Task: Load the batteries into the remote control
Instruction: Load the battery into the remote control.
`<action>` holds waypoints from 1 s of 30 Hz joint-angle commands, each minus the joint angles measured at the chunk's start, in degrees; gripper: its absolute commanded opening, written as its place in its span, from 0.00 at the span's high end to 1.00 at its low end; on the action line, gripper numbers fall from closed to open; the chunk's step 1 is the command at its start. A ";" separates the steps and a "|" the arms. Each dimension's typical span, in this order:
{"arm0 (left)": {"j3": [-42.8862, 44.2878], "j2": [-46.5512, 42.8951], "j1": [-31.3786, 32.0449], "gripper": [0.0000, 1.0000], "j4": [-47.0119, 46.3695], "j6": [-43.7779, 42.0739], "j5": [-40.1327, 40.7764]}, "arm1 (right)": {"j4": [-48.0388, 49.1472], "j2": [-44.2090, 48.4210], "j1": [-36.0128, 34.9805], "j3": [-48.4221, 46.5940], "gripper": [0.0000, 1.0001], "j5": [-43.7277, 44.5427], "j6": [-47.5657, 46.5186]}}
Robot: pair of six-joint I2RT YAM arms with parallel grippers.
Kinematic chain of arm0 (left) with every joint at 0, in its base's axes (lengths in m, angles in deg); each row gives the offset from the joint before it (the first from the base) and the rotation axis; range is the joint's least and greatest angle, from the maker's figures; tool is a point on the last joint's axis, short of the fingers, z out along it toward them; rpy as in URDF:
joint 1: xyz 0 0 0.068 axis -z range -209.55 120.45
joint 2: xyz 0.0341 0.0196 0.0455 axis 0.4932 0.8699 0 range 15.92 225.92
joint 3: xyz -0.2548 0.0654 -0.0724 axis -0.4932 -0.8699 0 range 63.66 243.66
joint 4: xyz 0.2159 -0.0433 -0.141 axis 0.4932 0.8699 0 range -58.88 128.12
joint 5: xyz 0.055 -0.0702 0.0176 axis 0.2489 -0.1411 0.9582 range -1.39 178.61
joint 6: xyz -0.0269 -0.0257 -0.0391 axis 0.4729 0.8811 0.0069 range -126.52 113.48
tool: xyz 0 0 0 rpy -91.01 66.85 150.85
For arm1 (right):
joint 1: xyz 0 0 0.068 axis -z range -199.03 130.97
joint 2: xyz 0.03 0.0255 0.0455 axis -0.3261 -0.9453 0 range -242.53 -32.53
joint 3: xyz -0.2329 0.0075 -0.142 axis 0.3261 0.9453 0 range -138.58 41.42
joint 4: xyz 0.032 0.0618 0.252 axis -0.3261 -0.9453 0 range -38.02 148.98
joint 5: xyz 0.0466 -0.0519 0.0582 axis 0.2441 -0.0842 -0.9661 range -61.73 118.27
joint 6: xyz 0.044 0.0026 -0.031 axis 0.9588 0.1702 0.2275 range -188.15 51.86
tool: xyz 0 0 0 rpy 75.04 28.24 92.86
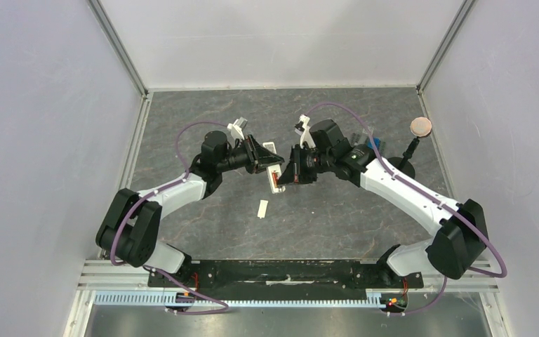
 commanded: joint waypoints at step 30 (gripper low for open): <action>1.51 -1.32 0.37 0.98 0.37 2.62 0.67 | -3.90 2.60 -0.22 -6.78 0.61 6.49 1.92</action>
